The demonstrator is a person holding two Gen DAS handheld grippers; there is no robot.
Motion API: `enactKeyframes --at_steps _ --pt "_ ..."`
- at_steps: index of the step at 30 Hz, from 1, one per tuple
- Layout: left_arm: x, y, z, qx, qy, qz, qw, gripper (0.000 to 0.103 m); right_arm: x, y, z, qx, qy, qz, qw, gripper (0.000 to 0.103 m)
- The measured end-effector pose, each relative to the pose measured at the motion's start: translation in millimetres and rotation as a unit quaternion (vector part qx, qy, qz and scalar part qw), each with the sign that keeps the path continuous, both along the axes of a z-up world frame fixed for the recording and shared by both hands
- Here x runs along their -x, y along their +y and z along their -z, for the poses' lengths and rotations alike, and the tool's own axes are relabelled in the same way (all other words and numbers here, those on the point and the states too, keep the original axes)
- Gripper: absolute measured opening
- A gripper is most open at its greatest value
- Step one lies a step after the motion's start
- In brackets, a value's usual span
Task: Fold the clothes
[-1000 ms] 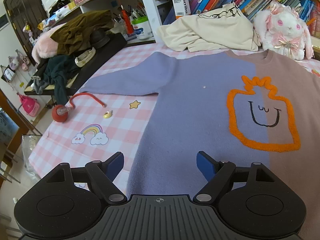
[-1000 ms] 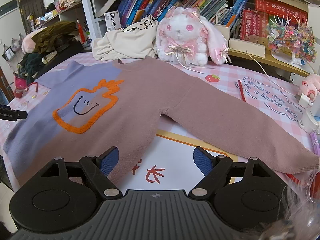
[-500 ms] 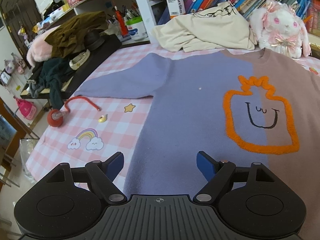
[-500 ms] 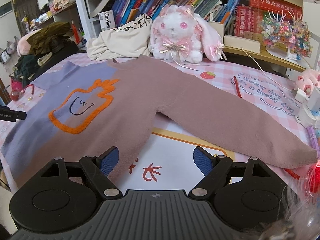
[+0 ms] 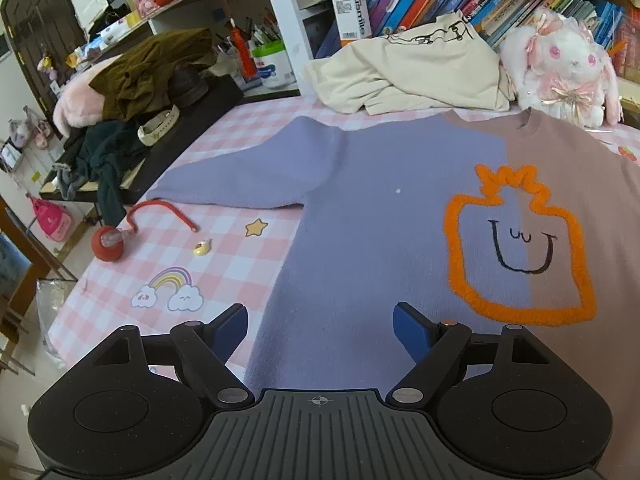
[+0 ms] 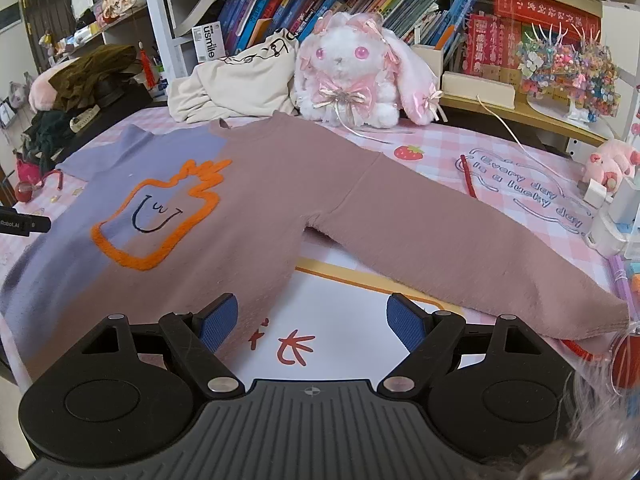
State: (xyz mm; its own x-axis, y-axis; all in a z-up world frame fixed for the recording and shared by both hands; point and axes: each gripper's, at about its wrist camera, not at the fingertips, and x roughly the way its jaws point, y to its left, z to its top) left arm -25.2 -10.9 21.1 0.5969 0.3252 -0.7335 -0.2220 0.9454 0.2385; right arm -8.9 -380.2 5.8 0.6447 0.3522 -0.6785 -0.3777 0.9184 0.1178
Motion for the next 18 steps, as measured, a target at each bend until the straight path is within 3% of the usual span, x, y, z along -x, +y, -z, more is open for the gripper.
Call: enactKeyframes --at_steps 18 --pt "-5.8 -9.7 1.5 -0.002 0.001 0.017 0.9999 0.082 -0.1 -6.0 -0.1 -0.003 -0.002 0.018 1.000 0.081"
